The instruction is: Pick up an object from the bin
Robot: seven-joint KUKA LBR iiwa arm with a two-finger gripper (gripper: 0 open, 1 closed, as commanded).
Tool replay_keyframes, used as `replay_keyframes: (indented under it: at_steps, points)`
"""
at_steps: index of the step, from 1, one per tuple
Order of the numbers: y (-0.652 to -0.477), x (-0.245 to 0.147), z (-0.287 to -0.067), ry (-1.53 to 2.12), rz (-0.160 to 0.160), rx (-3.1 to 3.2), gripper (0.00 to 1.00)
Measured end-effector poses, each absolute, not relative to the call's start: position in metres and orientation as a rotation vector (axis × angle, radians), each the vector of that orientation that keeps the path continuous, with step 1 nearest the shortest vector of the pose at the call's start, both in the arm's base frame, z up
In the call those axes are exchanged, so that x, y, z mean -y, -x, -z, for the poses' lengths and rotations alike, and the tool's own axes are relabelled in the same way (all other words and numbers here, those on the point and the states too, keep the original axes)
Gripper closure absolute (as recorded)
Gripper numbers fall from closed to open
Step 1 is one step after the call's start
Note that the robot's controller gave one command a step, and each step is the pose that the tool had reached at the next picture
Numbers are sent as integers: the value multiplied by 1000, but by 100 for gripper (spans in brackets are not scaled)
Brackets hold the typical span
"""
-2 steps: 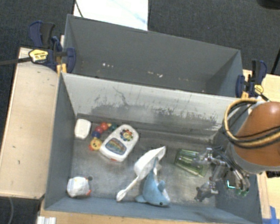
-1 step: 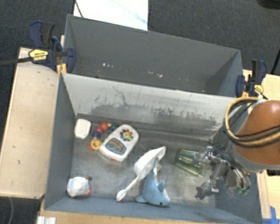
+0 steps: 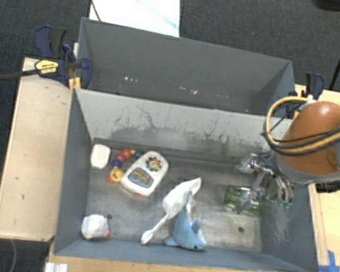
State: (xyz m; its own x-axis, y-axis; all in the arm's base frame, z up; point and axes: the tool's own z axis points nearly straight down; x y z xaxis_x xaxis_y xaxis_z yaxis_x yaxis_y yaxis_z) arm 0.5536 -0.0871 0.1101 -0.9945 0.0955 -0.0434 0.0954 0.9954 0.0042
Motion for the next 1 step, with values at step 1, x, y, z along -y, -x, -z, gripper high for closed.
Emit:
replay_keyframes:
  at_steps: [1]
  points:
    - [-560, 94, -73, -22, -4, -3138, 0]
